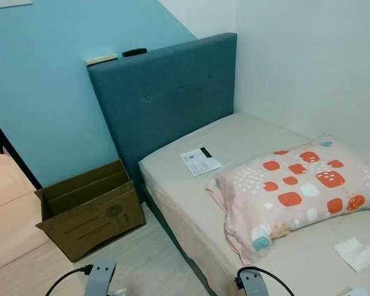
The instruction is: Clean up the room
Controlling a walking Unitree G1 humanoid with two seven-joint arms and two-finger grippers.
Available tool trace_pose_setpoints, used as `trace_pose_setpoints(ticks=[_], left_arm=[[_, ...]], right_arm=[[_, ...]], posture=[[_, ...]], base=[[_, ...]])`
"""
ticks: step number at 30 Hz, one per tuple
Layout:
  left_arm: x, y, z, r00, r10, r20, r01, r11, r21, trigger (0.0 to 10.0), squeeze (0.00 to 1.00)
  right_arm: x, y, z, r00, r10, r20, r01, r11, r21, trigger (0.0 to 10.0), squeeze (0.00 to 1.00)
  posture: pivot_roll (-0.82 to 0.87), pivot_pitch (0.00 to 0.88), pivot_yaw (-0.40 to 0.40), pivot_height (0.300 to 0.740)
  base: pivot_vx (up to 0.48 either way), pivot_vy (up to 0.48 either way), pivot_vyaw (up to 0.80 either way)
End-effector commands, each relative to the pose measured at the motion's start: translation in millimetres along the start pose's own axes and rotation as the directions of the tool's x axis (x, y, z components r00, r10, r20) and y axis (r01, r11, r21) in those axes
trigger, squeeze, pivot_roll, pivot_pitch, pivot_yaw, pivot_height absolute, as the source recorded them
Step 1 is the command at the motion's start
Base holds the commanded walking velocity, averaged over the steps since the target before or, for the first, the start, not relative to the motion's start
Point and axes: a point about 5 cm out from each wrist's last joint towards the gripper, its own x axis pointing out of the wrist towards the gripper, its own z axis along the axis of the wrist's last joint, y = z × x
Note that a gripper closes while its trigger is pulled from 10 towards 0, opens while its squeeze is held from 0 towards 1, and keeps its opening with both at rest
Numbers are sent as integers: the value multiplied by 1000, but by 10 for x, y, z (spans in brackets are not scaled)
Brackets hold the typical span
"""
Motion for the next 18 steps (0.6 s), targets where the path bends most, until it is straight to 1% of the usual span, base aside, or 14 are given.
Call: trace_pose_setpoints(ticks=[1,6,7,9,12,18], left_arm=[[3,-19,11,1000,-4,3,4,1000,-18,10000,0],[2,-32,-7,1000,-6,-1,5,1000,-25,10000,0],[1,-38,-17,1000,-6,-4,6,1000,-26,10000,0],[1,-38,-17,1000,-6,-4,6,1000,-26,10000,0],[-1,-37,-31,1000,-8,-11,7,1000,-20,10000,0],[3,-50,-11,1000,-12,-7,11,1000,-13,10000,0]], right_arm=[[0,26,-16,1000,6,6,-7,1000,28,10000,0],[-9,-49,23,999,-10,32,8,998,58,10000,0],[-12,-94,58,999,-20,46,17,998,67,10000,0],[-12,-94,58,999,-20,46,17,998,67,10000,0],[-20,-186,144,997,-38,71,33,996,78,10000,0],[-25,-200,106,998,-40,52,36,997,64,10000,0]], posture=[[-169,0,41,740],[-182,0,45,740],[-192,0,49,740],[-192,0,49,740],[-199,0,44,740],[-196,0,38,740]], base=[[0,0,0],[0,0,0],[0,0,0],[0,0,0],[0,0,0],[0,0,0]])
